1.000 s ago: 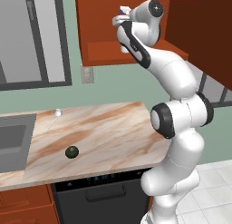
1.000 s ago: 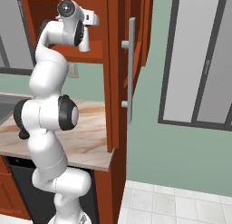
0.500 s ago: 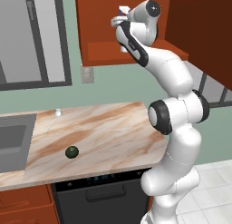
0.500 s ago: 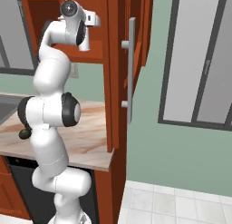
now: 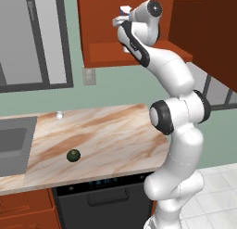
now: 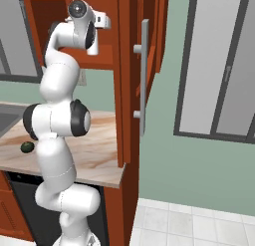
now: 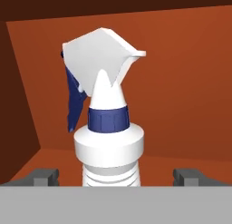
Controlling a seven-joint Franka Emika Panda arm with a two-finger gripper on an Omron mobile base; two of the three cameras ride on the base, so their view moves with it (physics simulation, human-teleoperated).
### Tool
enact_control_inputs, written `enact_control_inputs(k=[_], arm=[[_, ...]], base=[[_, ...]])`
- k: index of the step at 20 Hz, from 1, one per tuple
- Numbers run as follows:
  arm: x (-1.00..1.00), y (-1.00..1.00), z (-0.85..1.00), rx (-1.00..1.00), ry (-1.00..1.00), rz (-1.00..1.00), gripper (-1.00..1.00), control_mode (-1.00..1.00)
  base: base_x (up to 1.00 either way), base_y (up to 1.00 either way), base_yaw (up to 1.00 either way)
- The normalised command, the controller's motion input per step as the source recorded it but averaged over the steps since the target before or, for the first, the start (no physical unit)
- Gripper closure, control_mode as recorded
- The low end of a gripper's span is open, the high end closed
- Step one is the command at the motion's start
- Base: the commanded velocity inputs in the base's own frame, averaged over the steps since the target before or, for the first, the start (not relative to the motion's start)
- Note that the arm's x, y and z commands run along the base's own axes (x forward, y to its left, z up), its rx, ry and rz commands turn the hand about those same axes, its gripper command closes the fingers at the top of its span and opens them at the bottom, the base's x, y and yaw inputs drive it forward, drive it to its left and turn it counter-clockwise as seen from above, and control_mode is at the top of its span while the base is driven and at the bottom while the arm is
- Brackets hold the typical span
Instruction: Open the cabinet. Pick the spray and place it next to the sink. Then close the cabinet.
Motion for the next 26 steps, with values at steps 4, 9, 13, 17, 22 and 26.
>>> enact_control_inputs(k=[4, 9, 13, 17, 22, 26], arm=[[0.0, 0.03, 0.0, 0.0, 0.0, 0.0, 1.0, -1.0], [0.0, 0.0, 0.0, 0.0, 0.0, 0.0, 1.0, -1.0], [-0.02, 0.0, -0.01, 0.0, 0.02, 0.0, 1.0, -1.0], [-0.18, 0.0, -0.02, 0.0, 0.0, 0.0, 1.0, -1.0], [-0.32, -0.01, -0.05, 0.0, 0.0, 0.0, 1.0, -1.0], [-0.39, -0.04, -0.08, 0.0, 0.0, 0.0, 1.0, -1.0]], base=[[0.0, 0.0, 0.0], [0.0, 0.0, 0.0], [0.0, 0.0, 0.0], [0.0, 0.0, 0.0], [0.0, 0.0, 0.0], [0.0, 0.0, 0.0]])
